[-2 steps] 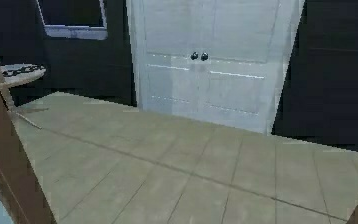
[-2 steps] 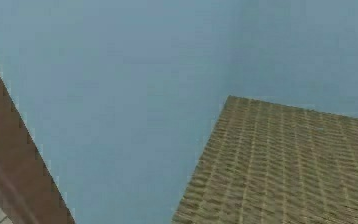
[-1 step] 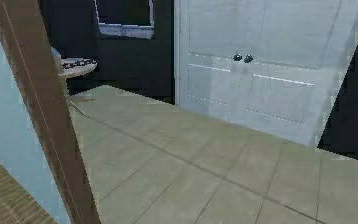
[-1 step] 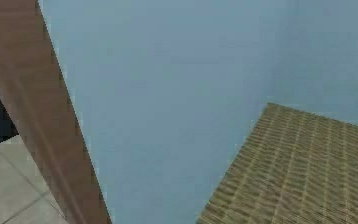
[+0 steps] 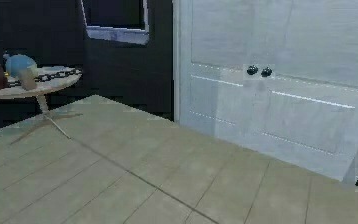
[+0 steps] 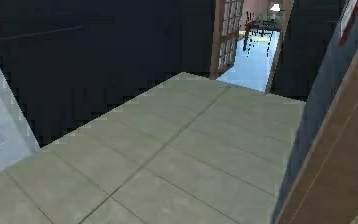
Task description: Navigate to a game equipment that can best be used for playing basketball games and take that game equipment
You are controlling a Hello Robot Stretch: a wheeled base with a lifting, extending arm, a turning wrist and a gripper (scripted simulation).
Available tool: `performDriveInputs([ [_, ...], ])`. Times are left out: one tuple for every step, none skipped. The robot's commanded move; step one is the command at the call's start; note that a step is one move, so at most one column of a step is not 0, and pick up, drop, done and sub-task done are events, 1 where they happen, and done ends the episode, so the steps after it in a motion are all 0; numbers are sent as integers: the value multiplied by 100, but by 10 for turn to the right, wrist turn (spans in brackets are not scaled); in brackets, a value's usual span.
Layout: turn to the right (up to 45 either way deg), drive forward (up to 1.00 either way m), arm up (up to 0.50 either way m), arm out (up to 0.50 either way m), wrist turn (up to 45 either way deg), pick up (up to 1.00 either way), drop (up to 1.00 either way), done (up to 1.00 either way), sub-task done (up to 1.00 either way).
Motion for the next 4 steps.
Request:
performDriveInputs([
  [450, 0, 0, 0, 0, 0, 0, 0, 0],
  [360, 0, 0, 0, 0, 0, 0, 0, 0],
  [0, 40, 0, 0, 0, 0, 0, 0, 0],
  [330, 0, 0, 0, 0, 0, 0, 0, 0],
])
